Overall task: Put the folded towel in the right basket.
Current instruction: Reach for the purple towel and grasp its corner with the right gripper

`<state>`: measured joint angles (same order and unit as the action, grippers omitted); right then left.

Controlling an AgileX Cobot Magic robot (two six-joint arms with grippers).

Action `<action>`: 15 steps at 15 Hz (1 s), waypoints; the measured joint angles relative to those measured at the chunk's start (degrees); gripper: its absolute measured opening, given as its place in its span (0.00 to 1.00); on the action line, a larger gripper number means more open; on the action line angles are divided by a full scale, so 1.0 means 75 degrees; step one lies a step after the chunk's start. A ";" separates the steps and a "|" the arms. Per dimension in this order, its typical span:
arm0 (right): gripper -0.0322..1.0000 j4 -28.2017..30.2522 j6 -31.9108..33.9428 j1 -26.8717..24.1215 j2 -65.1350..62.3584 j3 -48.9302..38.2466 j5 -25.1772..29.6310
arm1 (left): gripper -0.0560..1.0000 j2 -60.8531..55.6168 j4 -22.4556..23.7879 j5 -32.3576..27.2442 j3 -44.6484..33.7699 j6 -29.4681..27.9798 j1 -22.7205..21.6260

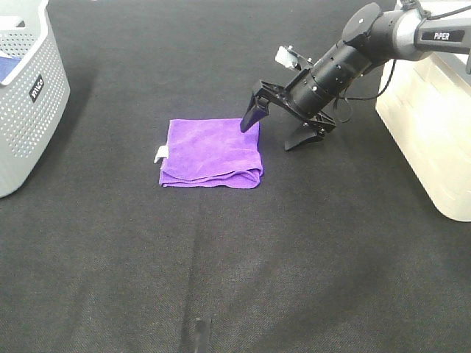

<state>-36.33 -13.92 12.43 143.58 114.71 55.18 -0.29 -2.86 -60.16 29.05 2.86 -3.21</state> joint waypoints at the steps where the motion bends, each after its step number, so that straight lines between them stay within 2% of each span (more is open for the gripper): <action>1: 0.94 -0.0122 0.0000 -0.0008 0.0046 0.0023 0.0000 | 0.99 0.0000 0.0000 0.0000 0.0000 0.0000 0.0000; 4: 0.92 -0.0321 0.0000 0.0031 0.0145 0.0061 0.0000 | 0.99 0.0000 0.0000 0.0000 0.0000 0.0000 0.0000; 6: 0.88 -0.0565 -0.0061 0.0351 0.0336 0.0153 -0.0222 | 0.99 0.0000 0.0000 0.0000 0.0000 0.0000 0.0000; 7: 0.82 -0.0772 -0.0061 0.0695 0.0451 0.0176 -0.0527 | 0.99 0.0000 0.0000 0.0000 0.0000 0.0000 0.0000; 8: 0.82 -0.0772 -0.0061 0.0695 0.0451 0.0176 -0.0527 | 0.99 0.0000 0.0000 0.0000 0.0000 0.0000 0.0000; 11: 0.50 -0.0848 -0.0069 0.1207 0.0588 0.0176 -0.1222 | 0.99 0.0000 -0.0008 0.0000 0.0000 0.0000 0.0000; 14: 0.18 -0.0573 -0.0069 0.1222 0.0649 0.0176 -0.1375 | 0.99 0.0000 -0.0008 0.0000 0.0000 0.0000 0.0000; 15: 0.08 -0.0267 -0.0069 0.1261 0.0489 0.0130 -0.1421 | 0.99 0.0000 -0.0008 0.0000 0.0000 0.0000 0.0000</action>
<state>-38.33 -14.44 21.89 147.25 115.68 44.52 -0.29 -2.92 -60.16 29.05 2.86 -3.21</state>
